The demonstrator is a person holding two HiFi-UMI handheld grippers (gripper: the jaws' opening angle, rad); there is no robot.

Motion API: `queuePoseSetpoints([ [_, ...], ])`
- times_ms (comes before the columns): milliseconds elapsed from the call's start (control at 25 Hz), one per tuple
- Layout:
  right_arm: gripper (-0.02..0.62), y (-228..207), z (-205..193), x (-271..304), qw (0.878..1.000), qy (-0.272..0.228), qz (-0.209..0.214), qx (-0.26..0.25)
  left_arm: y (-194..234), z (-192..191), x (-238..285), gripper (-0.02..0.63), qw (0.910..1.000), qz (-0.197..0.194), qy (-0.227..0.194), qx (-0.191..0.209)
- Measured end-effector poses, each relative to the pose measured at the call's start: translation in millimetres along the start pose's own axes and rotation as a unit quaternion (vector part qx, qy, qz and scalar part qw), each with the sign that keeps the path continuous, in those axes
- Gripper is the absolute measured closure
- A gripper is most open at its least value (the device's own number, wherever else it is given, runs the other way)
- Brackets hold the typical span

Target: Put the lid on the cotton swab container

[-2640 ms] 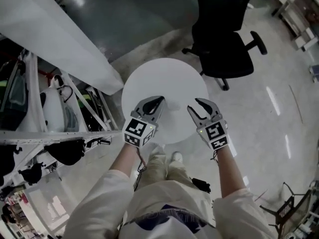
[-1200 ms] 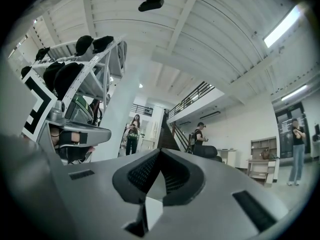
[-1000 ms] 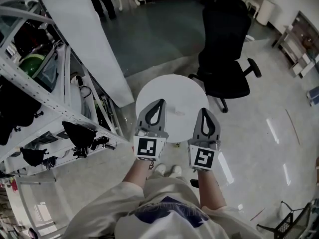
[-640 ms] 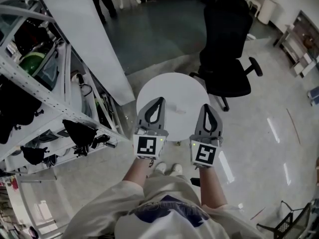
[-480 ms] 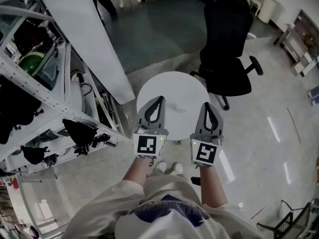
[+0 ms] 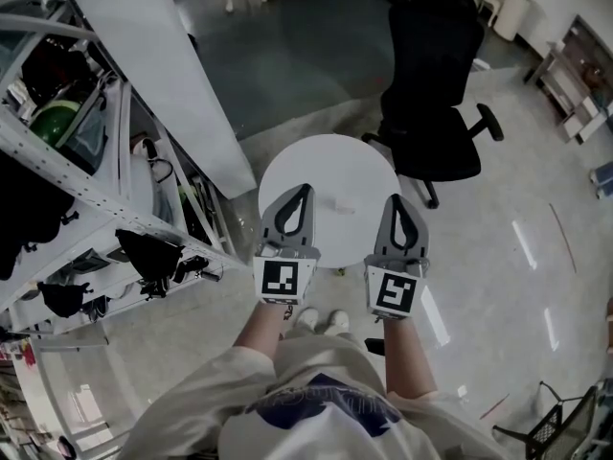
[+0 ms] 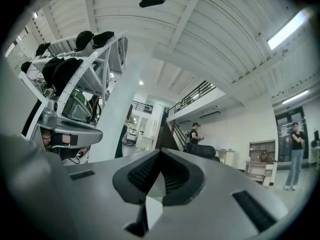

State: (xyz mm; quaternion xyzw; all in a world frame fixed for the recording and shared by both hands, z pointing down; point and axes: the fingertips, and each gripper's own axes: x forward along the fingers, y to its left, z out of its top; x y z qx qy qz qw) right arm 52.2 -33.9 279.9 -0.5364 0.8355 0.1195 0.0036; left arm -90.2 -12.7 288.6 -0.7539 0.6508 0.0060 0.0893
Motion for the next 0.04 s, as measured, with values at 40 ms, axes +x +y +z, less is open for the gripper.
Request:
queuePoseSetpoints([
  [40, 0.589, -0.5, 0.1, -0.3, 1.000, -0.001, 0.000, -0.001, -0.3, -0.5, -0.3, 0.606, 1.0000, 0.000, 0.000, 0.001],
])
